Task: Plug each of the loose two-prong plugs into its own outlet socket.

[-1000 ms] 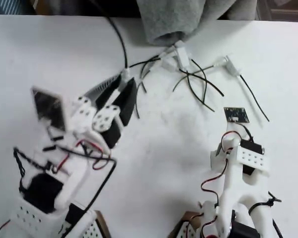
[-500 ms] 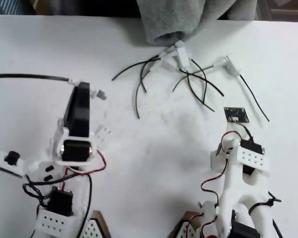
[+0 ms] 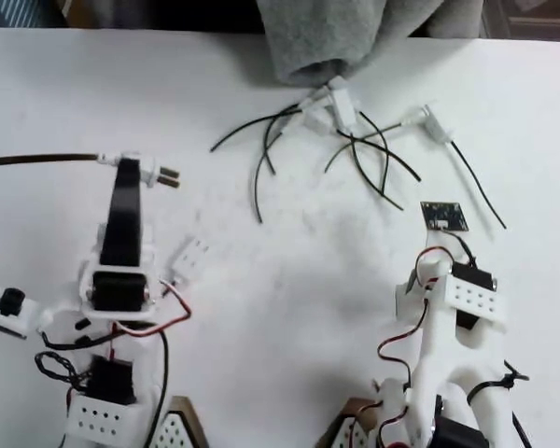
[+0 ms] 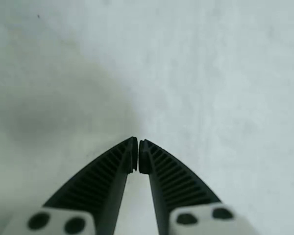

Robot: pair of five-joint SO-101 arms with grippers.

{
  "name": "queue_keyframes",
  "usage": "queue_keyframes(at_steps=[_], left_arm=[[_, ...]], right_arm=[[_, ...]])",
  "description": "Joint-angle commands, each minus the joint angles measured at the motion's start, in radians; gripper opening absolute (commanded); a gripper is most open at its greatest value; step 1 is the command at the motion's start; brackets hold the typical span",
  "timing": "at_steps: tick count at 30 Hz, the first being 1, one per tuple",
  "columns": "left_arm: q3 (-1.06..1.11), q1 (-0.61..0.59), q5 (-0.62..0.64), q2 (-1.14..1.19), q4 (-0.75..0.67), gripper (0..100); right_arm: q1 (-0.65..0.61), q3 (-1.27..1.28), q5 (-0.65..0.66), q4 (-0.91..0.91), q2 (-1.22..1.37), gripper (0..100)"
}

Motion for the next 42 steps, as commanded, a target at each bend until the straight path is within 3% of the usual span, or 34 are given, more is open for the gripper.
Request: queue_keyframes(at_steps=[1,10,21,23,26,28,35,42], left_arm=[[-0.003,-0.051,0.031,-0.013,-0.011,3],[-0.002,-0.177,0.028,-0.012,-0.011,3],[-0.002,-0.128,0.035,-0.01,-0.04,2],[-0.003,-0.114,0.126,-0.01,-0.064,2],[-0.002,-0.114,0.41,-0.01,-0.127,2],[-0.002,-0.114,0.522,-0.01,-0.149,2],[-0.002,-0.114,0.534,-0.008,0.16,2],[-0.002,-0.113,0.789,-0.008,0.411,2]], right_arm=[[0.001,-0.005,-0.002,-0.01,-0.013,2.1],[0.001,-0.005,-0.002,-0.007,-0.016,2.1],[0.001,-0.005,0.0,-0.005,-0.018,2.1],[0.001,-0.005,0.0,-0.005,-0.018,2.1],[0.001,-0.005,0.0,-0.005,-0.018,2.1],[-0.001,-0.005,0.0,-0.005,-0.018,2.1],[-0.013,-0.012,-0.006,-0.005,-0.019,2.0],[-0.2,-0.158,-0.008,0.11,-0.019,2.0]])
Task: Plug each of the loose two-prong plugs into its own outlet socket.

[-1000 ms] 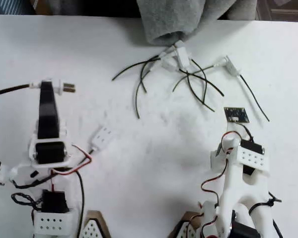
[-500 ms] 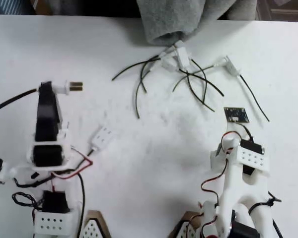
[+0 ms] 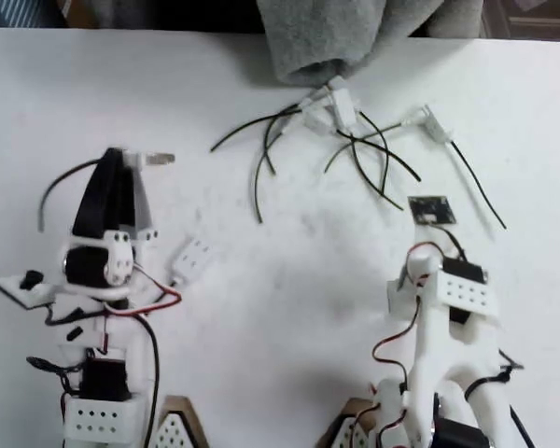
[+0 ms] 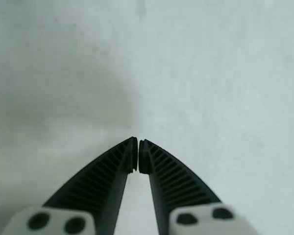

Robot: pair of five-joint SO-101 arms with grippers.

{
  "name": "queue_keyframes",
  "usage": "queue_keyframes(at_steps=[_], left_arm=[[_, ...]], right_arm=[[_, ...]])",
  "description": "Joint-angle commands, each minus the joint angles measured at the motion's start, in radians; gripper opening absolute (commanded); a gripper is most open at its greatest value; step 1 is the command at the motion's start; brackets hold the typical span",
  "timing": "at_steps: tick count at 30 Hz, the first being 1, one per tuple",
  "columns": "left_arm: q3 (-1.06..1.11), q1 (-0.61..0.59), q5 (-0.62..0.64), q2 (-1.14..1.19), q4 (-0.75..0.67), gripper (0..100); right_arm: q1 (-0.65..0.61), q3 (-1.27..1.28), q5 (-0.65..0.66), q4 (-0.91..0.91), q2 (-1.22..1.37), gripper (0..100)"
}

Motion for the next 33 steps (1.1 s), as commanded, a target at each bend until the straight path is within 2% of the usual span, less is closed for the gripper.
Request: queue_keyframes(at_steps=[1,3,6,14,19,21,24,33], left_arm=[[-0.003,0.016,0.13,-0.007,0.163,2],[-0.003,0.019,0.175,-0.007,0.284,2],[-0.003,0.019,0.195,-0.007,0.379,2],[-0.003,0.024,0.196,-0.007,0.399,2],[-0.003,0.104,0.209,-0.007,0.4,2],[-0.003,0.128,0.27,-0.007,0.399,2],[-0.003,0.145,0.35,-0.007,0.399,2],[-0.003,0.145,0.348,-0.007,0.399,2]], right_arm=[[-0.156,-0.158,-0.008,0.119,-0.019,2.0],[-0.243,-0.245,-0.009,0.197,-0.019,2.0],[-0.366,-0.41,-0.009,0.32,-0.019,1.9],[-0.679,-0.907,-0.009,0.593,-0.008,1.9],[-0.869,-1.112,-0.009,0.624,-0.007,1.9],[-0.929,-1.125,-0.002,0.599,-0.007,1.9],[-0.969,-1.129,-0.005,0.552,0.019,1.9],[-0.977,-1.189,-0.008,0.453,0.271,1.9]])
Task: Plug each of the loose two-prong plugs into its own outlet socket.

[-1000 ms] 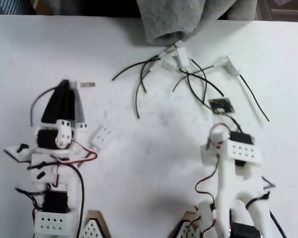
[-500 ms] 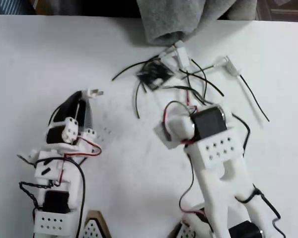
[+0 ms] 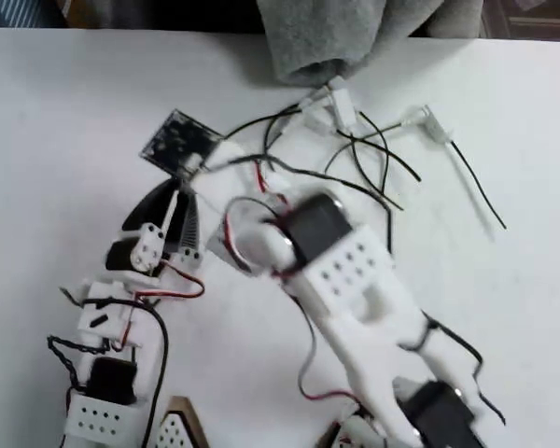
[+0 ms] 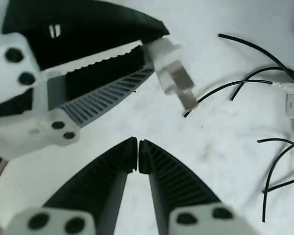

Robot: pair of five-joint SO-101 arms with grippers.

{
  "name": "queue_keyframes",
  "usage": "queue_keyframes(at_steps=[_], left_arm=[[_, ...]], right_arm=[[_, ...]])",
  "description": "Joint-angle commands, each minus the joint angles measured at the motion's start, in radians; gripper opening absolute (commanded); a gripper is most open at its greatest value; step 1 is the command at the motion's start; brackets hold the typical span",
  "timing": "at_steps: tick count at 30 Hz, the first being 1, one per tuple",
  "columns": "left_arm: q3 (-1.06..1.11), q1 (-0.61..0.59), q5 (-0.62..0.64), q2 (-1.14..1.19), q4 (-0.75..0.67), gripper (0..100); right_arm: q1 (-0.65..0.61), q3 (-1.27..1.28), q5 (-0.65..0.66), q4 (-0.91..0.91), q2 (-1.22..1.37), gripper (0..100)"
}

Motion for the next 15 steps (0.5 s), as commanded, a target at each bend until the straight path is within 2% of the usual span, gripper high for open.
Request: queue_keyframes(at_steps=[1,15], left_arm=[[-0.003,0.008,0.032,-0.008,0.002,2],[-0.003,0.008,0.035,-0.008,0.003,2]], right_arm=[[-0.002,-0.123,-0.008,-0.031,0.081,1.9],[0.062,-0.595,0.0,0.045,0.412,1.9]])
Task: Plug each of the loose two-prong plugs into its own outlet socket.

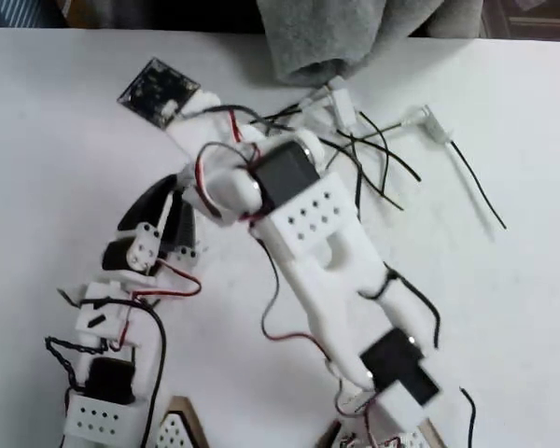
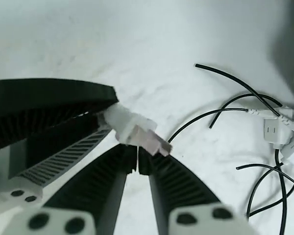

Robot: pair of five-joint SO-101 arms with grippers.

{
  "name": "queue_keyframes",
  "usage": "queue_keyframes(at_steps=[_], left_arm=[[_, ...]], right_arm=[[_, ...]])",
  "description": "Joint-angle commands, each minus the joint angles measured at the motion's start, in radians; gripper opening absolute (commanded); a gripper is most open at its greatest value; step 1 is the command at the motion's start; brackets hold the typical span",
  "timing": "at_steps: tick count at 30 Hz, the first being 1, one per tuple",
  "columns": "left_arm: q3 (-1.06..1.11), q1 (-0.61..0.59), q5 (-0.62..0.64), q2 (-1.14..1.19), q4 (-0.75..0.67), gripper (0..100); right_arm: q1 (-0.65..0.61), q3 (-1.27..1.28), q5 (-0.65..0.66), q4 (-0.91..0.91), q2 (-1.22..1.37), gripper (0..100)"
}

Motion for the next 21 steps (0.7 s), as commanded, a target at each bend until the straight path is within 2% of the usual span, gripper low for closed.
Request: queue_keyframes(at_steps=[1,11,21], left_arm=[[-0.003,0.012,0.031,-0.008,0.003,2],[-0.003,0.012,0.031,-0.008,0.003,2],[-0.003,0.012,0.031,-0.008,0.003,2]], right_arm=[[0.038,-0.192,0.0,0.008,0.087,1.9],[0.048,-0.417,0.0,0.139,0.209,1.9],[0.071,-0.422,0.0,0.148,0.088,1.9]])
